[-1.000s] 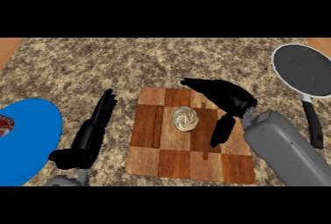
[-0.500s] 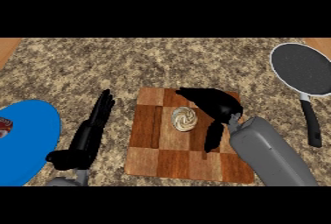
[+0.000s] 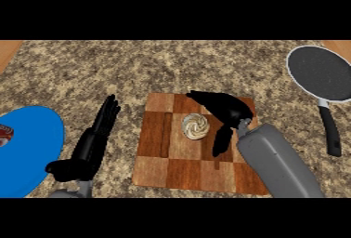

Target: Pick the cupcake from the cutting board and place it in the pan

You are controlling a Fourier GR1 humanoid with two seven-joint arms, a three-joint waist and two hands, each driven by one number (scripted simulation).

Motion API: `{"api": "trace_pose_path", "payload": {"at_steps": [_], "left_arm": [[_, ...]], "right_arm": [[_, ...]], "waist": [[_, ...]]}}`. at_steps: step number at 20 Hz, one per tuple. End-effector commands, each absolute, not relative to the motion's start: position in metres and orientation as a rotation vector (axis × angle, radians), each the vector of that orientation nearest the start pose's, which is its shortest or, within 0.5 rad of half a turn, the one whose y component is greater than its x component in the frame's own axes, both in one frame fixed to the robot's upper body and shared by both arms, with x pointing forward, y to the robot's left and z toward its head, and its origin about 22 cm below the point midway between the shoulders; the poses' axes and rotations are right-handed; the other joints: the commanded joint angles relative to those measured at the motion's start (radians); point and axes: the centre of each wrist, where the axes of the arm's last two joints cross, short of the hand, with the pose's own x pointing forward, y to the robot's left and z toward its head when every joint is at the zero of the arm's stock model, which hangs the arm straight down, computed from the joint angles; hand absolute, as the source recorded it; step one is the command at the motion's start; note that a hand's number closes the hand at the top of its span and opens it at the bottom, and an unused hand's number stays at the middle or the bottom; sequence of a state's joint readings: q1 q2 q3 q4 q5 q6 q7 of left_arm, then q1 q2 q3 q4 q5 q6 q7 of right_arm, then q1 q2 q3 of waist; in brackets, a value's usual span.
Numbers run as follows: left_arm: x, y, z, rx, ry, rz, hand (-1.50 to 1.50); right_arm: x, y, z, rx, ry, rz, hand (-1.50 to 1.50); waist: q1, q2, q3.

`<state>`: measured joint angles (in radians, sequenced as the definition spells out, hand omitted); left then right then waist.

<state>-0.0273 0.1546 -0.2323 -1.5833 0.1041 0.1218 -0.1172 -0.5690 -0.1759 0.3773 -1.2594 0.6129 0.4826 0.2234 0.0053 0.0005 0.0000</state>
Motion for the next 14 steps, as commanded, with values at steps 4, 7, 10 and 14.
{"api": "trace_pose_path", "payload": {"at_steps": [4, 7, 10, 14], "left_arm": [[0.239, 0.209, -0.004, -0.041, -1.694, -0.120, 0.00], [0.237, 0.209, 0.011, -0.055, -1.688, -0.140, 0.00], [0.241, 0.205, 0.006, -0.052, -1.686, -0.126, 0.00], [0.236, 0.193, 0.010, -0.061, -1.698, -0.118, 0.00]], "right_arm": [[0.344, -0.104, 0.037, -0.294, -1.229, 1.455, -1.50], [0.360, -0.105, 0.049, -0.278, -1.178, 1.441, -1.50], [0.354, -0.107, 0.026, -0.273, -1.146, 1.449, -1.50], [0.347, -0.106, 0.014, -0.272, -1.151, 1.641, 1.50]], "waist": [[0.002, 0.001, 0.000], [0.003, 0.000, 0.000], [0.001, 0.000, 0.000], [0.004, 0.000, 0.000]]}}
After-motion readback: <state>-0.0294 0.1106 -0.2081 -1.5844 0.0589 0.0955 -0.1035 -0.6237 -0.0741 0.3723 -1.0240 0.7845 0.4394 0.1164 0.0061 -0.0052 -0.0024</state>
